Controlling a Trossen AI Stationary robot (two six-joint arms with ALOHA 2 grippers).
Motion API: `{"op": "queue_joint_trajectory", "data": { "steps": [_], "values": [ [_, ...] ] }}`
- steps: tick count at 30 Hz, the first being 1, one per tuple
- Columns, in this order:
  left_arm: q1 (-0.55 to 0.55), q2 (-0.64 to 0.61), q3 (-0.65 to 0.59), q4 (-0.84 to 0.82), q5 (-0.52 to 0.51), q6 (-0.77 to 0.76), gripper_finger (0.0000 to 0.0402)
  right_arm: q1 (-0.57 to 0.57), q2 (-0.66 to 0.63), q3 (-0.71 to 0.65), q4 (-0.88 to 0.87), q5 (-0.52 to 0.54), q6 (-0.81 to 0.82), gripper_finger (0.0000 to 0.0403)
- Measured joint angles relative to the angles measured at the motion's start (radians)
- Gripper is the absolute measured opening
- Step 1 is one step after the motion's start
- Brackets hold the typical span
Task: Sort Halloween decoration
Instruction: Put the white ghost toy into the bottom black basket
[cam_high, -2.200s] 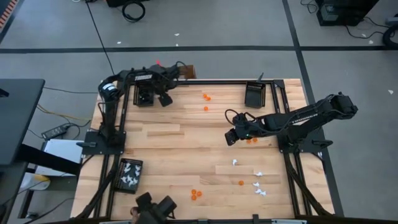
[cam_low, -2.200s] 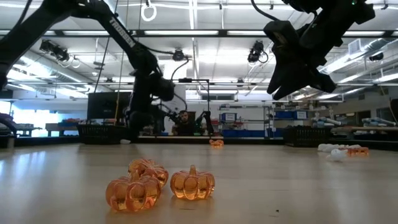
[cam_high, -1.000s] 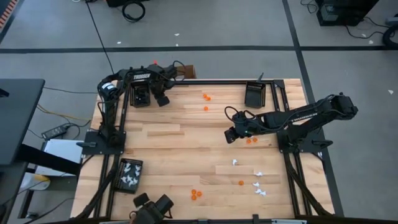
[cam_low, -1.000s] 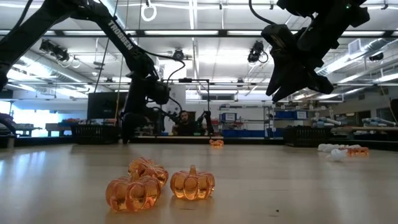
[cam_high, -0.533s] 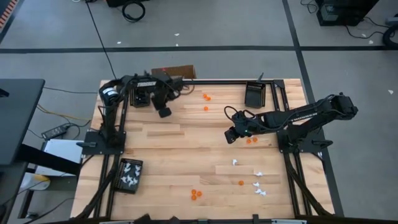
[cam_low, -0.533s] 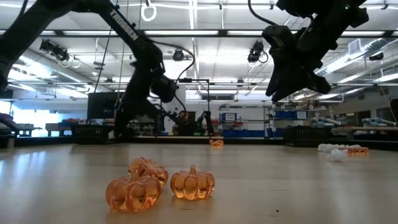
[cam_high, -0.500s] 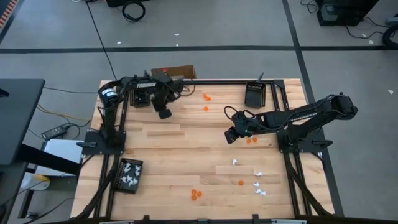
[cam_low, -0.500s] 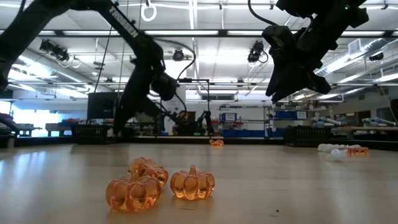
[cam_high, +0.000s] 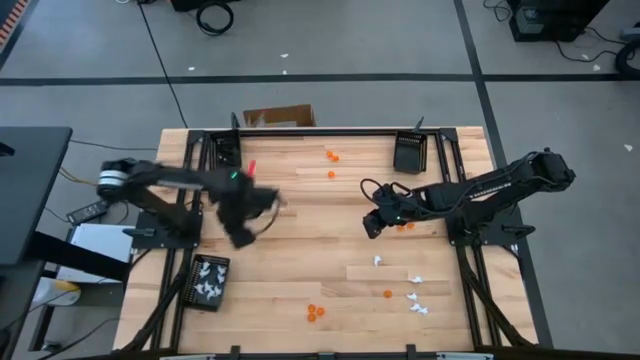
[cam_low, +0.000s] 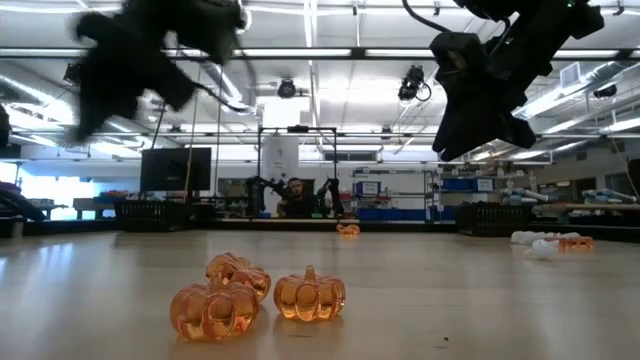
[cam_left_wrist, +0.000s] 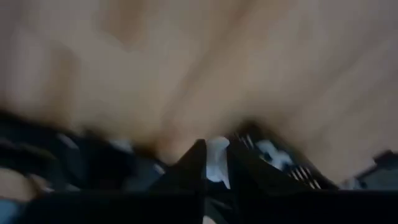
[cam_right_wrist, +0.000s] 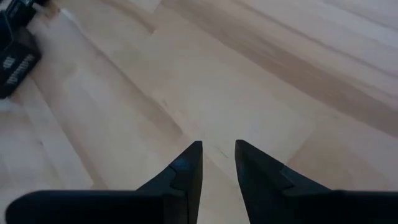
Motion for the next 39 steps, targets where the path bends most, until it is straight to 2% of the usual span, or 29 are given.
{"op": "queue_joint_trajectory", "data": {
  "steps": [5, 9, 15, 19, 24, 28, 32, 35, 39],
  "values": [
    [-0.275, -0.168, -0.126, 0.034, 0.093, -0.361, 0.0061, 0.007, 0.000, 0.000, -0.001, 0.000, -0.036, 0.0103],
    [-0.443, -0.231, -0.189, 0.171, 0.113, -0.586, 0.0061, -0.018, 0.000, 0.000, -0.001, -0.004, -0.064, 0.0103],
    [-0.631, -0.233, -0.307, 0.376, 0.115, -0.813, 0.0071, -0.043, 0.000, 0.000, 0.000, -0.023, -0.026, 0.0103],
    [-0.694, -0.233, -0.335, 0.396, 0.114, -0.903, 0.0114, -0.034, 0.000, 0.000, 0.000, -0.042, -0.002, 0.0103],
    [-0.684, -0.233, -0.325, 0.392, 0.113, -0.916, 0.0188, 0.003, 0.000, 0.000, -0.001, -0.062, 0.007, 0.0104],
    [-0.613, -0.233, -0.286, 0.413, 0.078, -0.870, 0.0222, 0.047, 0.000, 0.000, -0.008, -0.089, 0.041, 0.0104],
    [-0.510, -0.233, -0.212, 0.489, -0.102, -0.691, 0.0223, 0.136, 0.000, 0.000, -0.039, -0.102, 0.081, 0.0104],
    [-0.407, -0.233, -0.179, 0.653, -0.264, -0.469, 0.0212, 0.218, 0.000, 0.000, -0.082, -0.087, 0.099, 0.0103],
    [-0.268, -0.213, -0.178, 0.978, -0.305, -0.224, 0.0194, 0.306, 0.006, 0.000, -0.089, -0.053, 0.068, 0.0103]
  ]
}}
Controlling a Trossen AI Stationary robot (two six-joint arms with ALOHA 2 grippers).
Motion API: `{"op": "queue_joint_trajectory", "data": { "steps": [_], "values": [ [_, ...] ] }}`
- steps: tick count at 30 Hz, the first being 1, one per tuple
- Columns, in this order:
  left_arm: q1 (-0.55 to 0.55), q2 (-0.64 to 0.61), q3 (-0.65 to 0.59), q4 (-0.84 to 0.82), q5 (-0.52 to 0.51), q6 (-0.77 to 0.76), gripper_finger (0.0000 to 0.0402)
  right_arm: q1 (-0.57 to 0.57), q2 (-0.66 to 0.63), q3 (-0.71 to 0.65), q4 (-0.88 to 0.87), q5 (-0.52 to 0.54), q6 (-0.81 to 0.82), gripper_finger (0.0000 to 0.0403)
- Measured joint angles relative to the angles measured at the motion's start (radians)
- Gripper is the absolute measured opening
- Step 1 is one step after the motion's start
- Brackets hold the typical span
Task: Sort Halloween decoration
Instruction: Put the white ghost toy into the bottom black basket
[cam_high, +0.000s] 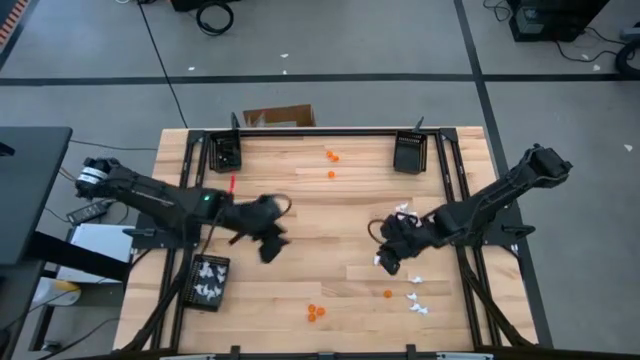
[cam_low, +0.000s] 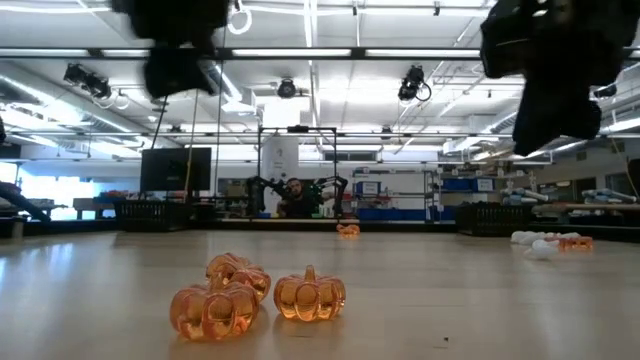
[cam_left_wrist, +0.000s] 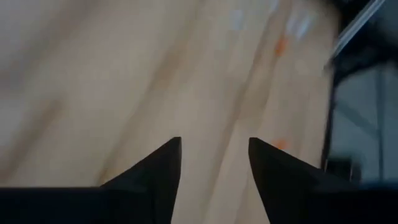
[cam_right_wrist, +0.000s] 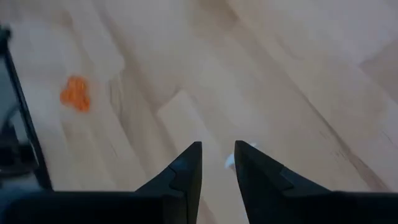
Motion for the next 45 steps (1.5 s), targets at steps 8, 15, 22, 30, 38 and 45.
{"op": "queue_joint_trajectory", "data": {
  "steps": [8, 15, 22, 30, 38, 45],
  "values": [
    [0.079, 0.093, -0.002, 0.324, -0.001, 0.211, 0.0182, 0.069, 0.178, 0.000, 0.035, -0.027, -0.222, 0.0115],
    [0.061, 0.169, -0.003, 0.305, 0.001, 0.219, 0.0191, 0.075, 0.247, 0.019, 0.034, 0.008, -0.373, 0.0174],
    [0.059, 0.203, -0.004, 0.273, 0.003, 0.213, 0.0195, 0.053, 0.319, 0.020, 0.043, -0.025, -0.603, 0.0198],
    [0.059, 0.214, -0.003, 0.263, 0.003, 0.184, 0.0195, -0.007, 0.340, 0.021, 0.056, -0.070, -0.695, 0.0195],
    [0.058, 0.215, -0.003, 0.293, 0.002, 0.240, 0.0195, -0.007, 0.315, 0.019, 0.149, -0.166, -0.547, 0.0194],
    [0.048, 0.359, -0.002, 0.652, 0.078, 0.656, 0.0195, 0.024, 0.303, 0.019, 0.073, -0.051, -0.313, 0.0194]
  ]
}}
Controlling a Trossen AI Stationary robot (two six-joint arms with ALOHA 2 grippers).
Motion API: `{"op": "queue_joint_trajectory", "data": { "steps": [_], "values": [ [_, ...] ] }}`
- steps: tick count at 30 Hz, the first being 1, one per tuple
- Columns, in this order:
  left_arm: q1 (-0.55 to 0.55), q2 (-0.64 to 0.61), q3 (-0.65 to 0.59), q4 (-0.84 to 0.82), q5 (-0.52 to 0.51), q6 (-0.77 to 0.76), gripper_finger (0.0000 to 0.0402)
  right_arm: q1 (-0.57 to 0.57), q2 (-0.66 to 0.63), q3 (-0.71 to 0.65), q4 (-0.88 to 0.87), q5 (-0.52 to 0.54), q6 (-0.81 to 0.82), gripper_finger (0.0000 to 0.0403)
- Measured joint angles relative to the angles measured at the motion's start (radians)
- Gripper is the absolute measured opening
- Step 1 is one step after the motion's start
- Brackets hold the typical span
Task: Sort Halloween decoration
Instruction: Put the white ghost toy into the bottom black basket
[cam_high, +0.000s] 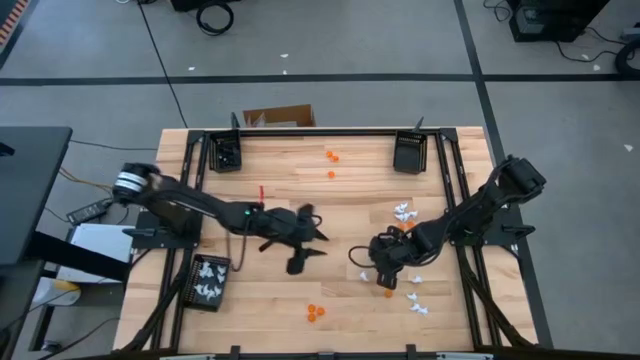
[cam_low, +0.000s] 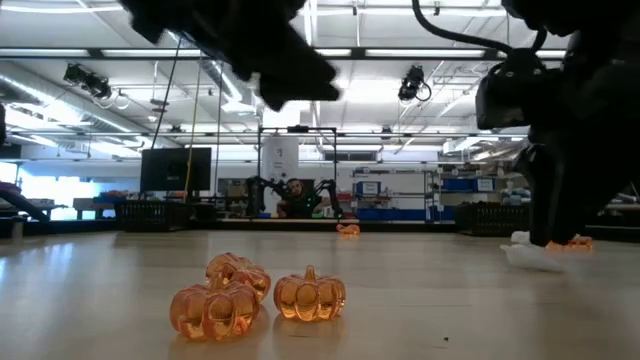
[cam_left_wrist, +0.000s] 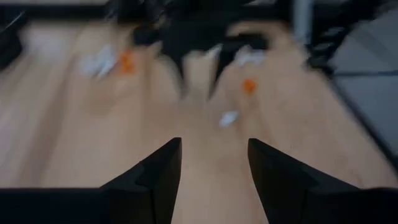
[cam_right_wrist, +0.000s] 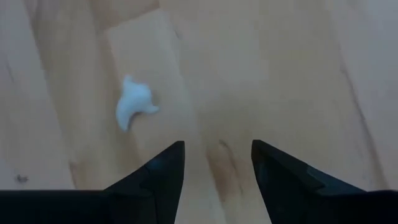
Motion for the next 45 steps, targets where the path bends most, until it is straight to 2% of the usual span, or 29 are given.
{"op": "queue_joint_trajectory", "data": {
  "steps": [2, 5, 9, 12, 20, 28, 37, 40, 45],
  "values": [
    [0.015, 0.082, 0.014, 0.124, 0.071, 0.015, 0.0195, 0.000, -0.015, 0.000, -0.001, 0.000, 0.059, 0.0194],
    [0.027, 0.221, 0.082, 0.227, 0.147, 0.045, 0.0195, 0.022, -0.057, 0.000, -0.041, 0.005, 0.162, 0.0194],
    [0.023, 0.387, 0.217, 0.234, 0.247, 0.169, 0.0195, 0.078, -0.141, 0.000, -0.139, 0.059, 0.314, 0.0194],
    [0.028, 0.488, 0.323, 0.235, 0.352, 0.184, 0.0195, 0.124, -0.213, 0.000, -0.205, 0.098, 0.419, 0.0194],
    [0.049, 0.665, 0.504, 0.237, 0.367, 0.261, 0.0194, 0.185, -0.325, 0.000, -0.307, 0.109, 0.547, 0.0194],
    [0.040, 0.765, 0.554, 0.222, 0.384, 0.288, 0.0194, 0.202, -0.342, 0.000, -0.324, 0.100, 0.586, 0.0194],
    [0.036, 0.779, 0.554, 0.133, 0.382, 0.321, 0.0191, 0.202, -0.341, 0.000, -0.327, 0.099, 0.590, 0.0194],
    [0.035, 0.779, 0.554, 0.130, 0.382, 0.323, 0.0177, 0.202, -0.341, 0.000, -0.328, 0.099, 0.590, 0.0194],
    [0.032, 0.779, 0.554, 0.126, 0.384, 0.324, 0.0130, 0.202, -0.341, 0.000, -0.328, 0.093, 0.590, 0.0187]
  ]
}}
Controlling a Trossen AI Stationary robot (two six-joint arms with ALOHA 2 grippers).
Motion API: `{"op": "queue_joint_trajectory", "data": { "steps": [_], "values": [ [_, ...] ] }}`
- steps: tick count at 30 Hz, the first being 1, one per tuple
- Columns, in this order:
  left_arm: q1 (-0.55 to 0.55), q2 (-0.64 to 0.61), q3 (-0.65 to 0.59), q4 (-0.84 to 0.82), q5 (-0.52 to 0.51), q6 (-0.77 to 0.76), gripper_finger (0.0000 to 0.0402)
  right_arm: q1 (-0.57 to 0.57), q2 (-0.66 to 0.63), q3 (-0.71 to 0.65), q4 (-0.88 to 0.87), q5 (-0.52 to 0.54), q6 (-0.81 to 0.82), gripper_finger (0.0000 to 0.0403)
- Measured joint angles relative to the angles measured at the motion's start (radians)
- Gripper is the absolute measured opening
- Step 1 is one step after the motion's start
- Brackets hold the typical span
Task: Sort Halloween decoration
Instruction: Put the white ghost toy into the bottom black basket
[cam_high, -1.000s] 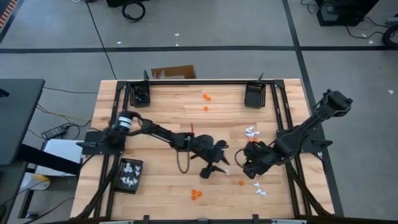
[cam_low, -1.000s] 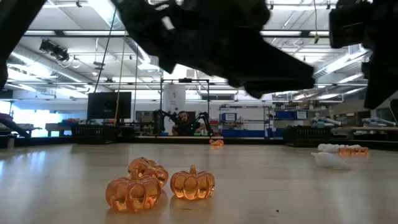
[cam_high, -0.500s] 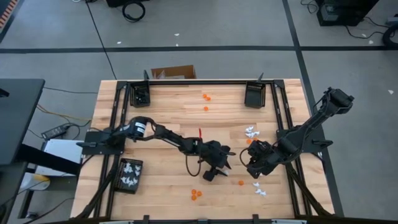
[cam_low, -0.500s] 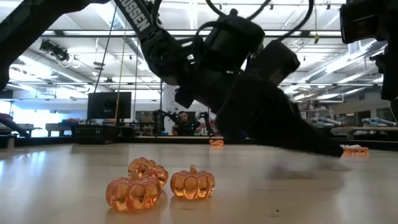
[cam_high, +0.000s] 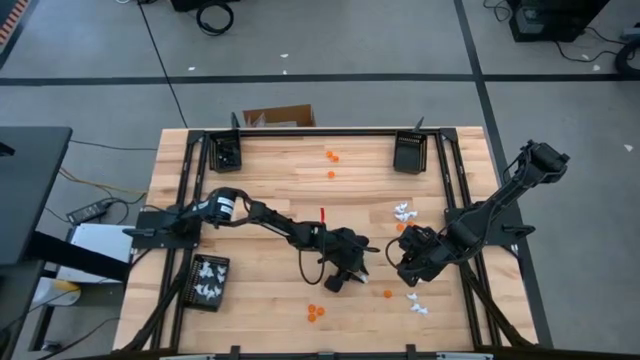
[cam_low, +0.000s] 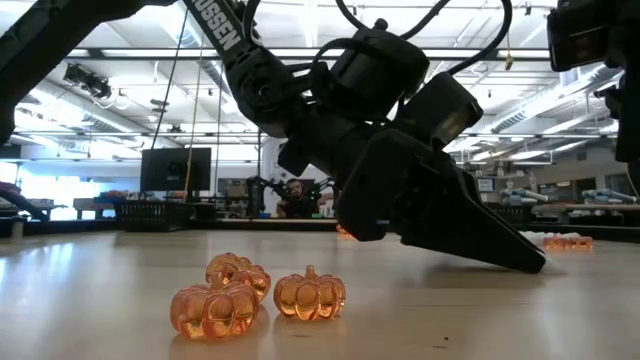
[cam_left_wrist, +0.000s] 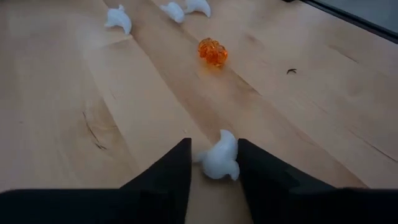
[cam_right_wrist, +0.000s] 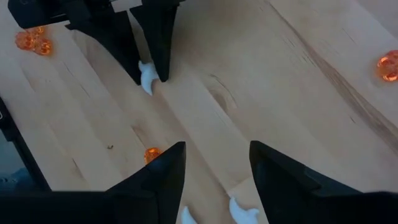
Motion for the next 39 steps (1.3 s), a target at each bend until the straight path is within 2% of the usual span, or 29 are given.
{"op": "queue_joint_trajectory", "data": {
  "steps": [6, 9, 12, 15, 19, 23, 25, 27, 29, 35, 39],
  "values": [
    [0.012, -0.005, 0.001, -0.005, 0.005, -0.041, 0.0089, 0.000, 0.000, 0.000, -0.001, -0.007, -0.002, 0.0177],
    [0.033, -0.045, -0.002, -0.093, 0.005, -0.091, 0.0081, 0.000, 0.000, 0.000, -0.001, 0.008, -0.004, 0.0176],
    [0.054, -0.112, -0.005, -0.264, 0.012, -0.072, 0.0079, 0.000, 0.000, 0.000, -0.004, 0.011, -0.020, 0.0175],
    [0.063, -0.203, -0.005, -0.518, 0.013, -0.052, 0.0079, 0.000, 0.000, 0.000, -0.014, 0.010, -0.042, 0.0175],
    [0.057, -0.363, -0.003, -1.005, 0.020, -0.068, 0.0078, 0.008, 0.000, 0.000, -0.040, 0.010, -0.049, 0.0175],
    [0.022, -0.513, -0.006, -1.488, 0.050, -0.246, 0.0078, 0.009, 0.000, 0.000, -0.059, 0.048, -0.056, 0.0175],
    [-0.011, -0.577, -0.007, -1.639, 0.049, -0.308, 0.0078, 0.009, 0.001, 0.000, -0.059, 0.084, -0.054, 0.0175],
    [-0.052, -0.641, -0.037, -1.671, 0.042, -0.375, 0.0078, 0.009, 0.001, 0.000, -0.054, 0.114, -0.054, 0.0175],
    [-0.096, -0.705, -0.104, -1.635, 0.040, -0.449, 0.0078, 0.008, 0.001, 0.000, -0.048, 0.127, -0.054, 0.0175],
    [-0.204, -0.887, -0.400, -1.621, 0.044, -0.698, 0.0078, 0.021, 0.001, 0.000, -0.035, 0.139, -0.017, 0.0175],
    [-0.245, -0.991, -0.551, -1.546, 0.071, -0.864, 0.0078, 0.032, 0.001, 0.000, -0.030, 0.152, -0.008, 0.0175]
  ]
}}
